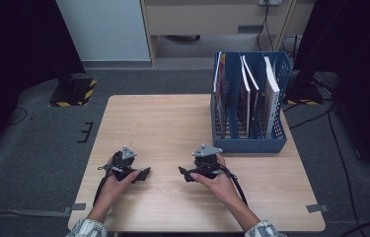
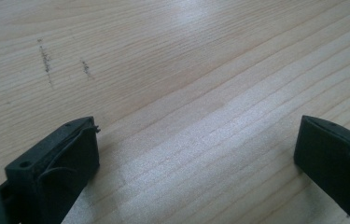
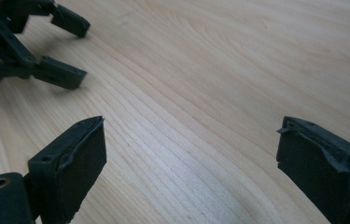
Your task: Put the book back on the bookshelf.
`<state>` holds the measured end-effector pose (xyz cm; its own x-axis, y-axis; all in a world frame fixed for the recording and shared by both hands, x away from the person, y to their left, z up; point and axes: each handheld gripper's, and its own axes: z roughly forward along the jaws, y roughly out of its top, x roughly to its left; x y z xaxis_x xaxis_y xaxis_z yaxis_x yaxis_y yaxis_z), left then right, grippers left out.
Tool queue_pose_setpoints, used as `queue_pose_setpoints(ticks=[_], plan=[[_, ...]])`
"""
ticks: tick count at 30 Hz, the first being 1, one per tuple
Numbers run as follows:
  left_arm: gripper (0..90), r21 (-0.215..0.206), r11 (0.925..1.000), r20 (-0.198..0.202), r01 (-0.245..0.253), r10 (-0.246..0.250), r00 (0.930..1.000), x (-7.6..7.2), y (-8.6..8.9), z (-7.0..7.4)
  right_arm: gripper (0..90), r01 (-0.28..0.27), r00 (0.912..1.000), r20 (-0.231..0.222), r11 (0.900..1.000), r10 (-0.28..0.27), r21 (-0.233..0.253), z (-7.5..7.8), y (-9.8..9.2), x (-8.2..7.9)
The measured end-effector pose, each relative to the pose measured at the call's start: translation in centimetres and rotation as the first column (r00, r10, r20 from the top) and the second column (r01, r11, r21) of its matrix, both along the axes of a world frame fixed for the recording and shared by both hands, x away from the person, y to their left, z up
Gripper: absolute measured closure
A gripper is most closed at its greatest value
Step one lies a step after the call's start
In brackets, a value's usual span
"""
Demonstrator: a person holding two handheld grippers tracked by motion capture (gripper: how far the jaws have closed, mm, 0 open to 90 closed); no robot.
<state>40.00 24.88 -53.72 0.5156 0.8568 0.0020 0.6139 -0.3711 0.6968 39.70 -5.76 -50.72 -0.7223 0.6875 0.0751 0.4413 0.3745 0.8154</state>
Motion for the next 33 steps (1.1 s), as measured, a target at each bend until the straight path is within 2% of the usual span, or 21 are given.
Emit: queue_pose_setpoints(ticks=[8, 16, 21, 24, 29, 33], plan=[[0.0, 0.000, 1.0000, 0.000, 0.000, 0.000, 1.0000, 0.0, 0.0, 0.0, 9.2, 0.031, 0.9987, -0.039, 0.999, -0.033, -0.043, -1.2, -0.1, 1.0], [0.0, 0.000, 1.0000, 0.000, 0.002, -0.002, 1.0000, 0.0, 0.0, 0.0, 9.2, 0.042, 0.9971, -0.061, 0.997, -0.047, -0.069, -2.1, 0.1, 1.1], [0.0, 0.000, 1.0000, 0.000, 0.002, -0.002, 1.0000, 0.0, 0.0, 0.0, 9.2, 0.052, 0.9967, -0.058, 0.995, -0.057, -0.085, -2.5, 0.2, 1.2], [0.0, 0.000, 1.0000, 0.000, 0.001, -0.001, 1.0000, 0.0, 0.0, 0.0, 9.1, 0.055, 0.9954, -0.073, 0.993, -0.062, -0.103, -2.8, 0.4, 1.2], [0.0, 0.000, 1.0000, 0.000, 0.002, -0.002, 1.0000, 0.0, 0.0, 0.0, 7.8, 0.047, 0.9969, -0.055, 0.986, -0.056, -0.162, -3.2, 0.8, 1.1], [0.0, 0.000, 1.0000, 0.000, 0.003, -0.003, 1.0000, 0.0, 0.0, 0.0, 7.5, 0.049, 0.9966, -0.057, 0.986, -0.059, -0.161, -3.2, 0.9, 1.0]])
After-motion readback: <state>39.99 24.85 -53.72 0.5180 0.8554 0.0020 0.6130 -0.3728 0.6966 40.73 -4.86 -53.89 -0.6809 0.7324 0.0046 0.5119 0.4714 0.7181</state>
